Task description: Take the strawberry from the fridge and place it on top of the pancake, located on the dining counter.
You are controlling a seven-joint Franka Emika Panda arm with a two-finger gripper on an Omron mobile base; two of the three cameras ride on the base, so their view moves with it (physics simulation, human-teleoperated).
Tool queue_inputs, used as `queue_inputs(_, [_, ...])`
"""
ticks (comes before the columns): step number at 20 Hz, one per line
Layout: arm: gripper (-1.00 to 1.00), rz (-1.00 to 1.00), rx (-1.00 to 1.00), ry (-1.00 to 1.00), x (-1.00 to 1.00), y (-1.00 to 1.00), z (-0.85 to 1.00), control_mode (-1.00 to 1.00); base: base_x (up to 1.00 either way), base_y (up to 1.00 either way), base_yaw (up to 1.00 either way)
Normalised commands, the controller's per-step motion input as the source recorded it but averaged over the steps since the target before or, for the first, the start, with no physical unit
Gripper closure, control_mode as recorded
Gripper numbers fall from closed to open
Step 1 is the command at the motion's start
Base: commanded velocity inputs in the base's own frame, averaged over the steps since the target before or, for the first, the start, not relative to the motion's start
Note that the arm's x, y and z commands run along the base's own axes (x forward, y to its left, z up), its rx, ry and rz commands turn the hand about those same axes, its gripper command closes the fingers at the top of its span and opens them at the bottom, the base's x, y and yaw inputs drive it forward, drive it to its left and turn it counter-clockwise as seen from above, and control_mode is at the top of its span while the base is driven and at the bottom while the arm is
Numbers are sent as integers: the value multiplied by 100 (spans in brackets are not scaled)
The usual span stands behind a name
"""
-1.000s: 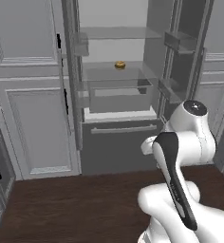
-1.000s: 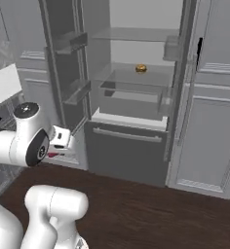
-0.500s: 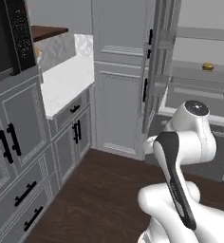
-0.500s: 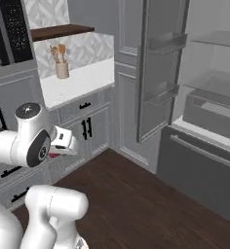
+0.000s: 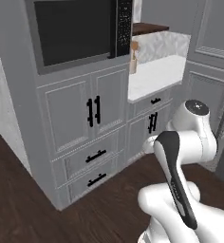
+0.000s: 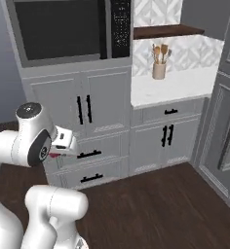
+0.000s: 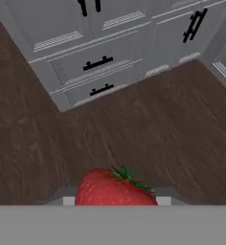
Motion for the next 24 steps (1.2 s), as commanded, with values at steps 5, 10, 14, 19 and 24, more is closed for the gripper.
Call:
queue_inputs(5, [100, 0, 0, 0, 0, 0, 0, 100, -30, 64, 71])
queue_inputs(10, [100, 0, 0, 0, 0, 0, 0, 100, -9, 74, 62])
queue_inputs(14, [100, 0, 0, 0, 0, 0, 0, 100, 32, 56, 47])
queue_inputs(19, [100, 0, 0, 0, 0, 0, 0, 100, 97, 57, 30])
queue_inputs(24, [100, 0, 0, 0, 0, 0, 0, 100, 100, 51, 23])
